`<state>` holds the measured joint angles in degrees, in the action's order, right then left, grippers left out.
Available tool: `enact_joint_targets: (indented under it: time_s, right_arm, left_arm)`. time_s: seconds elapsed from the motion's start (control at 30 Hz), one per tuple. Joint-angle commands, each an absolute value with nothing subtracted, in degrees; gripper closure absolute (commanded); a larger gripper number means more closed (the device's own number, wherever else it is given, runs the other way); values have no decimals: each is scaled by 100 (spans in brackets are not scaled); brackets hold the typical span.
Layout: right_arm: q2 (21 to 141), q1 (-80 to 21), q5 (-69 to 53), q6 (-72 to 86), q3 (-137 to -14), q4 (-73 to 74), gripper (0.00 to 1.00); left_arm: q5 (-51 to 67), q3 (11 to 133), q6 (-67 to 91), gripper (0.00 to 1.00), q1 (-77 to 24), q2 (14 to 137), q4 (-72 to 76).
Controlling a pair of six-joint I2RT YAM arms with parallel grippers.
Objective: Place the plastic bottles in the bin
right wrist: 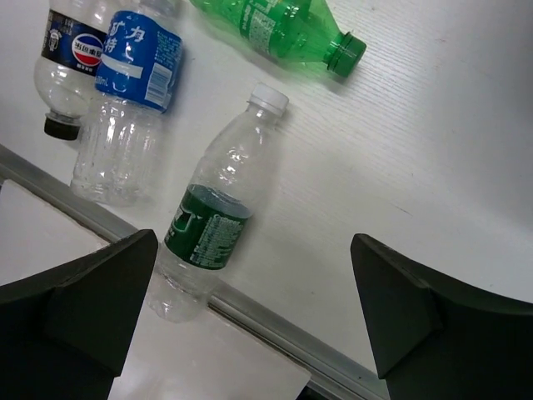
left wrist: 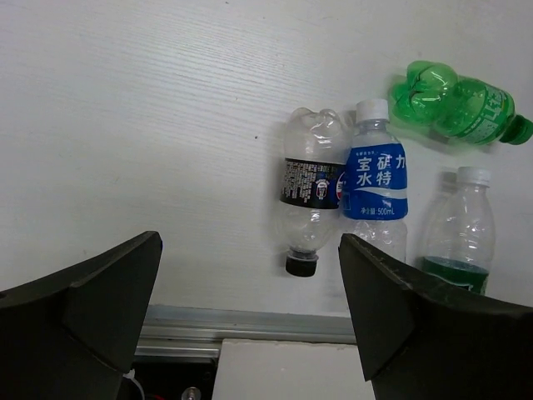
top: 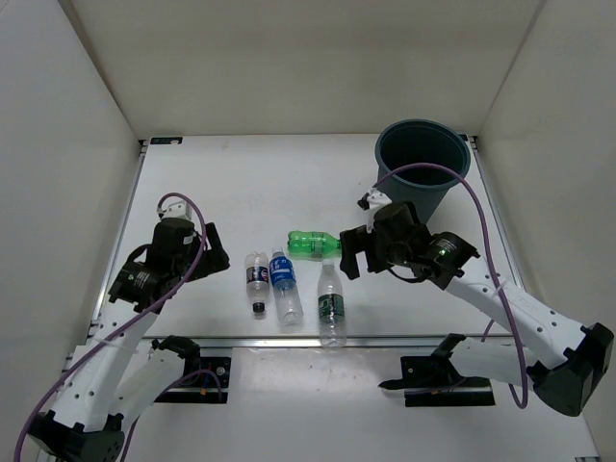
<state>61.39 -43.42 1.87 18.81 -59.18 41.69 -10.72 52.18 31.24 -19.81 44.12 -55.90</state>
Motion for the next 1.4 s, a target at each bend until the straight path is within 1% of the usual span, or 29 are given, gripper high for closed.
enact_joint_targets:
  time_s: [0.0, 0.13, 0.17, 0.33, 0.37, 0.43, 0.47, 0.5, 0.53, 0.57, 0.6, 0.67, 0.73, 0.83, 1.07, 1.23, 1.27, 1.3, 1.33, 1.37]
  right_arm:
    - [6187, -4648, 431, 1705, -6099, 4009, 1]
    - [6196, -4667, -394, 1477, -5968, 3675, 1]
    - [6231, -4650, -395, 1546, -5924, 3709, 1]
    - [6977, -4992, 0, 1828, -5959, 4086, 1]
    - [7144, -5114, 157, 1915, -5881, 4113, 1]
    - [7539, -5334, 674, 2229, -5871, 4288, 1]
    - [7593, -5318, 703, 2398, -5819, 4359, 3]
    - [7716, -5274, 721, 2486, -5810, 4333, 9]
    - [7725, -5221, 843, 2748, -5670, 4298, 18]
    - [7699, -5203, 844, 2934, -5530, 4167, 17]
    - [7621, -5090, 774, 3066, -5389, 3966, 15]
    - [7471, -4949, 633, 3129, -5116, 3658, 9]
    - [7296, -4861, 581, 3278, -4879, 3438, 8]
    - [7400, -4991, 589, 3410, -4807, 3199, 7]
    - [8200, -5273, 835, 3612, -4984, 2761, 7]
    - [8438, -5335, 1063, 3647, -4896, 2348, 17]
    - [8481, -5318, 1063, 3674, -4861, 2268, 24]
    - [8508, -5317, 1020, 3656, -4826, 2172, 29]
    - [8525, -5283, 967, 3708, -4790, 2093, 40]
    - [8499, -5274, 941, 3648, -4764, 2057, 49]
  left_arm:
    - [-1028, 5265, 3032, 2, -2004, 4377, -5625]
    - [-1098, 5203, 2998, 1, -1987, 4368, -5695]
    - [-1073, 5194, 3014, 1, -1978, 4333, -5669]
    - [-1037, 5097, 2953, 2, -2004, 4342, -5616]
    - [-1028, 5072, 2936, 1, -2004, 4333, -5642]
    - [-1133, 4958, 2936, 2, -1943, 4316, -5634]
    - [-1125, 4974, 2936, 2, -1951, 4324, -5669]
    - [-1125, 4949, 2927, 1, -1969, 4307, -5652]
    - [-1081, 4931, 2935, 1, -1969, 4281, -5643]
    - [-1081, 4905, 2936, 2, -1969, 4211, -5651]
    - [-1090, 4852, 2944, 1, -1977, 4193, -5634]
    - [-1134, 4808, 2935, 1, -1977, 4140, -5669]
    - [-1169, 4781, 2918, 1, -1942, 4148, -5738]
    - [-1160, 4694, 2909, 2, -1969, 4183, -5730]
    - [-1063, 4597, 3015, 1, -1969, 4052, -5731]
    - [-1081, 4649, 3032, 1, -2021, 3955, -5888]
    - [-1055, 4658, 3084, 1, -2021, 3938, -5923]
    - [-1046, 4650, 3050, 1, -1978, 3946, -5950]
    - [-1028, 4676, 3102, 1, -2021, 3938, -5976]
    - [-976, 4650, 3129, 2, -2004, 3929, -5950]
